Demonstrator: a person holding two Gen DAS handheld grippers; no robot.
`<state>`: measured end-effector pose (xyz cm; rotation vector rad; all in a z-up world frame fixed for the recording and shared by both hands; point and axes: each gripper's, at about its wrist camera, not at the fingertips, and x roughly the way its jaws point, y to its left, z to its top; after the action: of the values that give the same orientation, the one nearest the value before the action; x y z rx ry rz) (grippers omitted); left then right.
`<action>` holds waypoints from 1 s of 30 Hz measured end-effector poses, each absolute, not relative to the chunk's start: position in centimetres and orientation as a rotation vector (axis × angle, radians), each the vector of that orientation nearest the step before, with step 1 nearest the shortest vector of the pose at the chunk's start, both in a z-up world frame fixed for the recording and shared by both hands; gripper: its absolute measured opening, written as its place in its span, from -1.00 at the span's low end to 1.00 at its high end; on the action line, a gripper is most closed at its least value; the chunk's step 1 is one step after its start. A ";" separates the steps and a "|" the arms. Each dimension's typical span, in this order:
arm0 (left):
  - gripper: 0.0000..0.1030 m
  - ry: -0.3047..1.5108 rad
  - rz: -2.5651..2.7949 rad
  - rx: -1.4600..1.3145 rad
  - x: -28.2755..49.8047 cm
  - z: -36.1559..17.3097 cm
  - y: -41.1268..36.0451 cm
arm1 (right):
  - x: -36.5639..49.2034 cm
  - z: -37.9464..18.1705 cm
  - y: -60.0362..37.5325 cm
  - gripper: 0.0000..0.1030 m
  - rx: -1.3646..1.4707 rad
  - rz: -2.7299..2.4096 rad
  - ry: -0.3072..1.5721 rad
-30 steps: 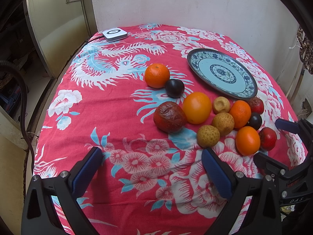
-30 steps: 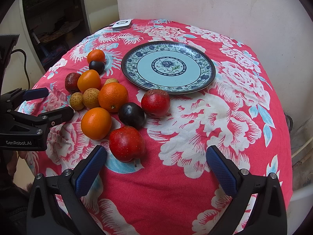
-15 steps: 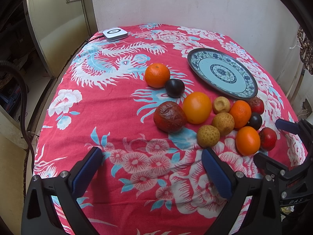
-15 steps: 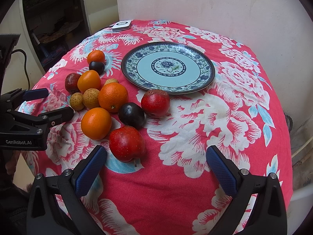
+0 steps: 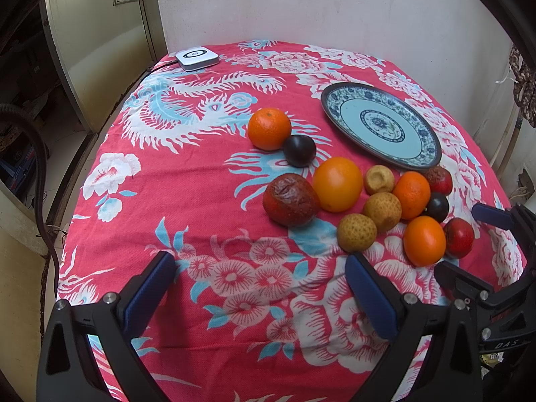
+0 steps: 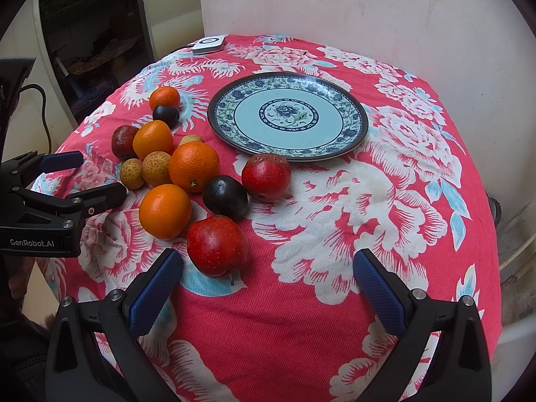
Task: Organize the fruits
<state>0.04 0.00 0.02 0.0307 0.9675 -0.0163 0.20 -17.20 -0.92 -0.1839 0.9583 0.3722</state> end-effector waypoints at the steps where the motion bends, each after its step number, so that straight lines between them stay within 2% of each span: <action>1: 1.00 0.968 -0.016 0.031 0.0 0.0 0.0 | 0.2 -0.9 -17.2 1.00 -0.184 0.372 0.958; 30: 1.00 0.970 -0.018 0.031 0.0 0.0 0.0 | 0.1 -0.9 -17.2 1.00 -0.186 0.379 0.956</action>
<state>0.04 -0.01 0.01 0.0314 0.9699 -0.0183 0.11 -17.21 -0.88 -0.1860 0.9559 0.3795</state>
